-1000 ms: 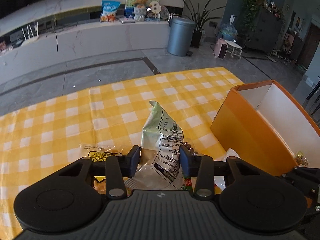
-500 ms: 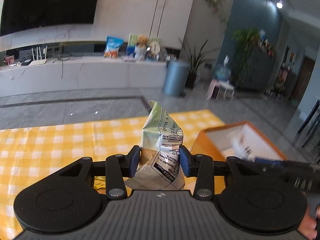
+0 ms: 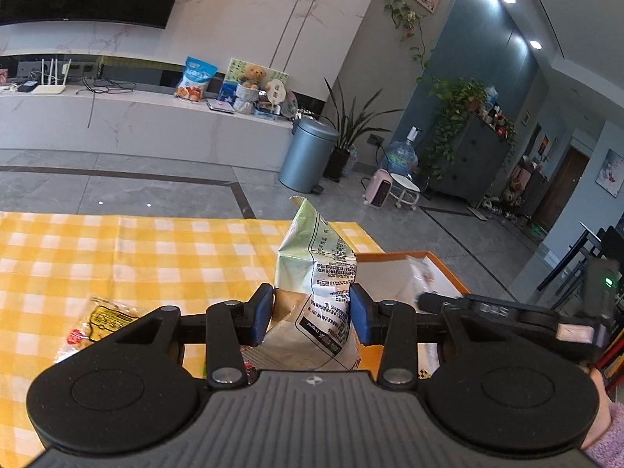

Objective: Organize snacks
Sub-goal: 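Release the spicy-strip bag into the box with the right gripper while the left releases the green bag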

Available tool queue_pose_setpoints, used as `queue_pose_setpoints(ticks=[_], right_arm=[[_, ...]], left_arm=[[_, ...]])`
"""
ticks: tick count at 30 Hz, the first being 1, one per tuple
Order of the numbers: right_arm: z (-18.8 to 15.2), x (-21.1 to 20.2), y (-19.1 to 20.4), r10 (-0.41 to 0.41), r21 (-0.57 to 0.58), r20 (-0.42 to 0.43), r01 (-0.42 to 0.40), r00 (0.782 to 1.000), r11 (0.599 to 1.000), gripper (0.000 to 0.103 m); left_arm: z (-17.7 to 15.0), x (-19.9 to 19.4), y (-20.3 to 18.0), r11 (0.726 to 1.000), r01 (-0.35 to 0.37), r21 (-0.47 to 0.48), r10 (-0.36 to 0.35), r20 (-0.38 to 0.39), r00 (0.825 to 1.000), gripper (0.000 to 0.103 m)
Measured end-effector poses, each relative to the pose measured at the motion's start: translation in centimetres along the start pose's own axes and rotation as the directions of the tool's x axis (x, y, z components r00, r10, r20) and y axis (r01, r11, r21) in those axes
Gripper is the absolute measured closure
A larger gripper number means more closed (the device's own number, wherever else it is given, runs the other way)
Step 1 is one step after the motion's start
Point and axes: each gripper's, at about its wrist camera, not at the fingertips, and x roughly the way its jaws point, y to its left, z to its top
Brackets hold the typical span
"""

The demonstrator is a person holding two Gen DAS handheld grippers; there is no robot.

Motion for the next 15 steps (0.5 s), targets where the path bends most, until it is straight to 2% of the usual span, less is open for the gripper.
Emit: queue_pose_setpoints(ticks=[4,8,11,15], right_arm=[[0.2,1.6,0.4,-0.030,-0.031,-0.036,0.028,0.999,0.999,0.054],[-0.4,3.2,0.9,-0.030,-0.064,-0.097,0.023,0.995,0.998,0.054],[-0.4,4.2,1.3,-0.044,-0.096,-0.107,0.034,0.993,0.995,0.054],[-0.3,4.5,0.9,-0.019,-0.054,-0.112,0.013,0.994,0.998,0.050]], left_arm=[[-0.2,0.3,-0.3,1.000,0.004,0.003,-0.004,-0.008,1.000,0.056],[-0.3,0.1,-0.9,1.000,0.006,0.010,-0.006,-0.003,1.000,0.056],[-0.5,0.1,-1.5,1.000,0.003,0.017,-0.003,0.001,1.000,0.056],[-0.6,0.1,-2.6,1.000,0.002,0.025,-0.002,-0.005,1.000,0.056]])
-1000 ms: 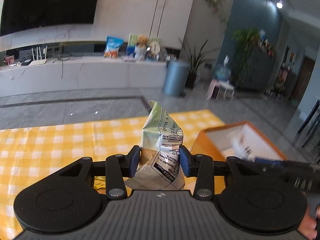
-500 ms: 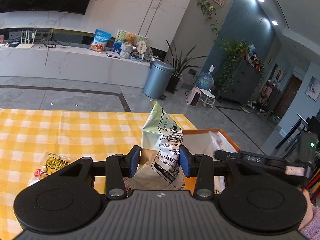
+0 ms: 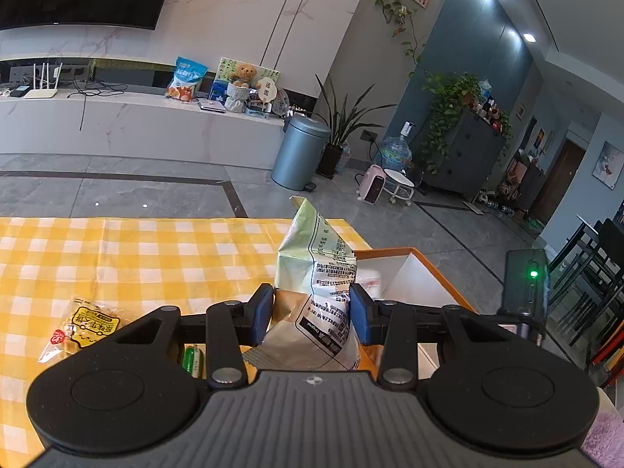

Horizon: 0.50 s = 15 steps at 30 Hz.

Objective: Organize snacks
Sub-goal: 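Release the spicy-strip bag into the box with the right gripper while the left releases the green bag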

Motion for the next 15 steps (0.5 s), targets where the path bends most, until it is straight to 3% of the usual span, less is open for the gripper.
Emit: queue_pose_setpoints(ticks=[1,2,4,6,10,15], right_arm=[[0.0,0.2,-0.1,0.011,-0.003,-0.021,-0.011,1.000,1.000,0.045],[0.0,0.5,-0.1,0.035,-0.012,-0.061,-0.036,0.998,0.999,0.034],[-0.1,0.8,-0.5,0.048,0.020,-0.085,-0.047,0.995,0.999,0.033],[0.1,-0.4,-1.5,0.019,0.089,-0.019,-0.017,1.000,0.996,0.033],[0.7,-3.9,-3.5,0.031,0.161,0.105,-0.048,0.994,0.986,0.029],[-0.3,-7.9,-5.4,-0.118,0.193,0.231,0.074,0.966,0.978,0.028]], left_arm=[[0.0,0.0,-0.3,1.000,-0.001,0.004,0.001,-0.001,1.000,0.056],[0.0,0.0,-0.7,1.000,0.000,0.010,0.000,-0.001,1.000,0.056],[0.1,-0.1,-1.2,1.000,0.002,0.016,-0.002,0.005,1.000,0.056],[0.1,-0.2,-1.6,1.000,0.007,0.019,-0.007,0.013,1.000,0.056],[0.1,0.2,-2.9,0.999,0.014,0.032,-0.014,0.013,1.000,0.056],[0.0,2.1,-4.6,0.998,0.063,0.027,-0.063,0.010,0.998,0.056]])
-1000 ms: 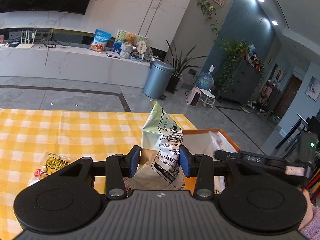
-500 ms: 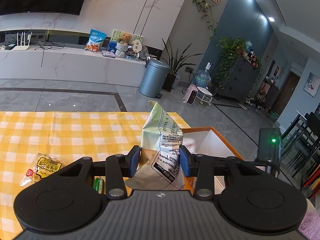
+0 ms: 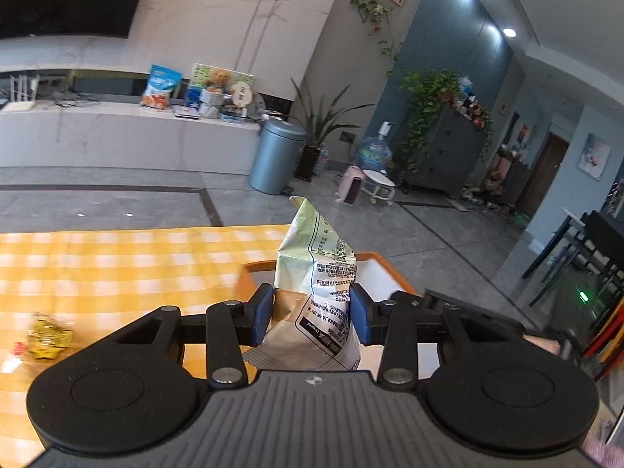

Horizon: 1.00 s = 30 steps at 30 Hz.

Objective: Organize snacks
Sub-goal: 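Release the spicy-strip bag into the box with the right gripper while the left releases the green bag, then grasp the orange chip bag with the right gripper while the left returns to the table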

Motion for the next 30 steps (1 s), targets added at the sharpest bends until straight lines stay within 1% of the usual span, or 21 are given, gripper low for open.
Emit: queue_pose_setpoints(ticks=[3,7,9,12,13,14,15,16,17,19,20,23,26,30], right_arm=[[0.1,-1.6,-1.8,-0.031,0.048,0.063,0.028,0.998,0.998,0.028],[0.4,-2.5,-3.6,-0.047,0.133,0.104,0.033,0.993,0.991,0.028],[0.4,-2.3,-3.9,-0.034,0.158,0.099,0.018,0.994,0.987,0.028],[0.2,-2.0,-3.8,-0.015,0.160,0.076,0.003,0.997,0.987,0.028],[0.2,-1.9,-3.7,-0.012,0.154,0.070,0.001,0.997,0.988,0.028],[0.2,-1.9,-3.5,-0.011,0.149,0.068,0.001,0.998,0.989,0.028],[0.3,-1.9,-3.6,-0.009,0.145,0.067,-0.001,0.998,0.989,0.028],[0.3,-1.9,-3.5,-0.004,0.140,0.064,-0.005,0.998,0.990,0.028],[0.3,-1.9,-3.5,-0.002,0.137,0.062,-0.007,0.998,0.991,0.028],[0.3,-1.8,-3.6,-0.001,0.134,0.060,-0.007,0.998,0.991,0.028],[0.3,-1.8,-3.6,-0.002,0.135,0.059,-0.006,0.998,0.991,0.028],[0.2,-1.8,-3.7,-0.002,0.137,0.052,-0.005,0.999,0.991,0.028],[-0.1,-1.5,-3.1,-0.002,0.115,0.031,-0.001,1.000,0.993,0.028],[-0.6,-1.4,-1.7,0.002,0.054,0.024,-0.004,1.000,0.999,0.028]], left_arm=[[-0.1,2.6,-0.6,0.999,0.031,-0.038,-0.032,-0.030,0.999,0.056],[-0.8,6.3,-1.7,0.998,0.014,-0.059,-0.019,-0.086,0.996,0.056],[-1.2,7.8,-2.2,0.998,0.022,-0.063,-0.028,-0.107,0.994,0.056],[-1.4,9.6,-2.8,0.996,0.035,-0.078,-0.046,-0.134,0.990,0.056],[-1.6,10.1,-3.1,0.996,0.030,-0.079,-0.041,-0.145,0.989,0.054],[-1.8,10.6,-3.2,0.997,0.009,-0.082,-0.022,-0.160,0.987,0.053],[-2.0,10.9,-3.4,0.997,-0.025,-0.079,0.011,-0.178,0.984,0.052],[-2.2,11.1,-3.5,0.996,-0.061,-0.069,0.047,-0.187,0.981,0.047],[-2.4,11.1,-3.7,0.994,-0.095,-0.054,0.083,-0.186,0.979,0.038],[-2.8,10.4,-3.9,0.992,-0.125,-0.015,0.120,-0.166,0.979,0.027],[-2.9,9.8,-4.0,0.992,-0.127,0.003,0.126,-0.151,0.980,0.024],[-2.9,8.6,-4.1,0.988,-0.150,0.041,0.155,-0.142,0.978,0.023],[-2.5,7.1,-3.8,0.986,-0.165,0.036,0.168,-0.128,0.977,0.023],[-1.7,4.6,-3.1,0.981,-0.188,0.040,0.191,-0.098,0.977,0.023]])
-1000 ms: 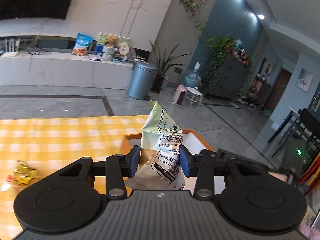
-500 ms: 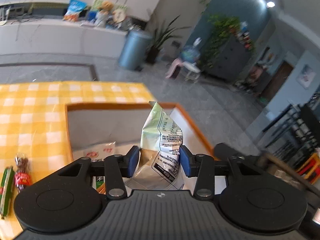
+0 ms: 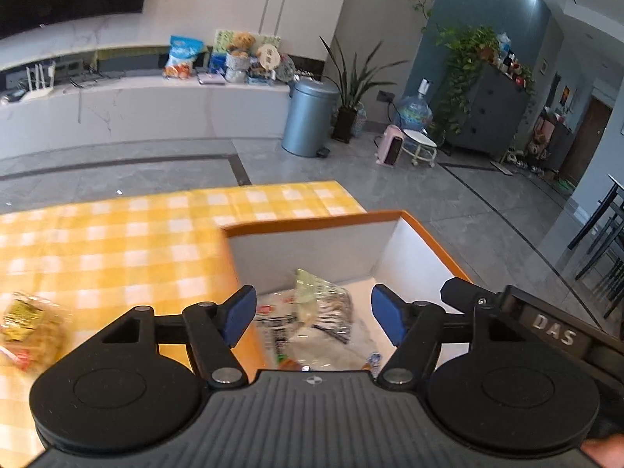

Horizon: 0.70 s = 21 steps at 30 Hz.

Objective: Organize snacks
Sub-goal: 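Grasp the orange chip bag with the right gripper while the left returns to the table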

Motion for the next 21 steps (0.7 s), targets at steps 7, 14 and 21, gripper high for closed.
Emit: queue_pose_setpoints(ticks=[7,14,21], right_arm=[[-0.7,-1.7,2.5,0.104,-0.086,0.055,-0.099,0.993,0.991,0.028],[-2.2,-4.3,6.1,0.166,-0.201,0.098,-0.144,0.981,0.969,0.028],[-5.0,-8.1,8.4,0.173,-0.303,0.095,-0.138,0.980,0.943,0.028]], left_arm=[[-1.4,-5.7,4.1,0.992,-0.123,-0.041,0.124,0.030,0.992,0.023],[-3.3,-8.0,8.5,0.968,-0.222,-0.119,0.221,-0.023,0.975,0.023],[-6.1,-9.2,11.5,0.951,-0.272,-0.147,0.263,-0.079,0.961,0.023]])
